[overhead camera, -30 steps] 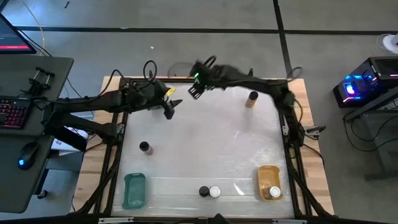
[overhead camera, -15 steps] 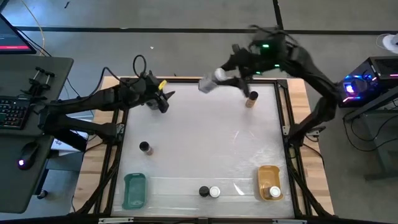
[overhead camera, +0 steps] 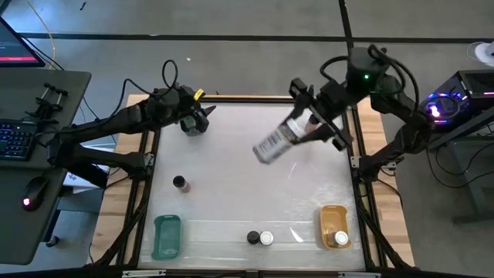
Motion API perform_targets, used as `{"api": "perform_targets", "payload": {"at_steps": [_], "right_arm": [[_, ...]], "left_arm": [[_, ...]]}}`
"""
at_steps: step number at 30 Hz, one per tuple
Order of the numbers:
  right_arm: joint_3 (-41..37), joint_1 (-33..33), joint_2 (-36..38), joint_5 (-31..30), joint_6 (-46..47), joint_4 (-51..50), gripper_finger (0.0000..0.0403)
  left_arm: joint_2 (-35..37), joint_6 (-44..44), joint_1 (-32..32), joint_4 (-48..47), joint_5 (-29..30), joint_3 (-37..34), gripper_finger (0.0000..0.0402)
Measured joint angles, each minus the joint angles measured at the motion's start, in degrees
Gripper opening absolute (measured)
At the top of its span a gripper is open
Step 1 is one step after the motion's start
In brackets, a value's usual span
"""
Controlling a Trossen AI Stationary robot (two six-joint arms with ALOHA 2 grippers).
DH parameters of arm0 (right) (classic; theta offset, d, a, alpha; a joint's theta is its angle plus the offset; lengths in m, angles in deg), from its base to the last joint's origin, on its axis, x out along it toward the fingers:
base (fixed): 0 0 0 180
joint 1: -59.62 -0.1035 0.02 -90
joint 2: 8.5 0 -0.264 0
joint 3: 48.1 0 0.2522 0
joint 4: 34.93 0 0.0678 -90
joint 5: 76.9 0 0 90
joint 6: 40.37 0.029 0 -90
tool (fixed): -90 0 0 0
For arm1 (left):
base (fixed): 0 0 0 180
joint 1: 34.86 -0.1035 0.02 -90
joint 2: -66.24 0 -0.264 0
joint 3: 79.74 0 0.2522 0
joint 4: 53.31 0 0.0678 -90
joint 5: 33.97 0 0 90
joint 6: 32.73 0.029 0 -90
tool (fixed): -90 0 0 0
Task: Sort spices by type
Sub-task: Put the top white seasoning bottle into the yellow bin
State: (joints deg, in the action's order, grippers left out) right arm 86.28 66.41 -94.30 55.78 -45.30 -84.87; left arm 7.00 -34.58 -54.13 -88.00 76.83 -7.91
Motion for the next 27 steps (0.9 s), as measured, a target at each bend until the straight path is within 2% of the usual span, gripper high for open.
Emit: {"api": "perform_targets", "payload": {"at_steps": [3,5,7,10,12,15,17,20,27], "right_arm": [[-0.1,-0.1,-0.2,-6.1,0.7,2.8,0.0195],[-0.2,-0.1,-0.5,-12.8,1.5,10.8,0.0195],[-0.2,-0.1,-1.0,-22.0,4.3,23.0,0.0195],[0.0,0.0,-2.1,-39.3,11.3,40.5,0.0195],[0.0,1.0,-2.6,-50.6,16.5,47.6,0.0195],[0.0,3.2,-2.8,-59.7,23.1,53.3,0.0195],[0.0,4.9,-2.8,-61.0,27.0,56.4,0.0195],[0.0,6.7,-2.7,-59.5,30.7,60.5,0.0195],[0.0,7.2,-2.8,-56.8,30.1,59.6,0.0195]], "left_arm": [[0.0,0.0,-0.3,0.0,0.0,0.0,0.0278],[0.0,0.0,-0.2,0.2,-0.2,0.0,0.0278],[0.0,-0.6,-0.2,1.2,-0.9,0.0,0.0278],[0.0,-2.4,-0.2,2.7,-1.9,0.0,0.0278],[0.0,-3.4,-0.2,3.3,-2.3,0.0,0.0278],[0.0,-5.2,-0.2,4.1,-2.3,0.0,0.0278],[0.0,-6.1,-0.2,4.1,-2.3,0.0,0.0278],[0.0,-6.6,-0.2,4.1,-2.3,0.0,0.0278],[0.0,-6.6,-0.2,4.1,-2.3,0.0,0.0278]]}}
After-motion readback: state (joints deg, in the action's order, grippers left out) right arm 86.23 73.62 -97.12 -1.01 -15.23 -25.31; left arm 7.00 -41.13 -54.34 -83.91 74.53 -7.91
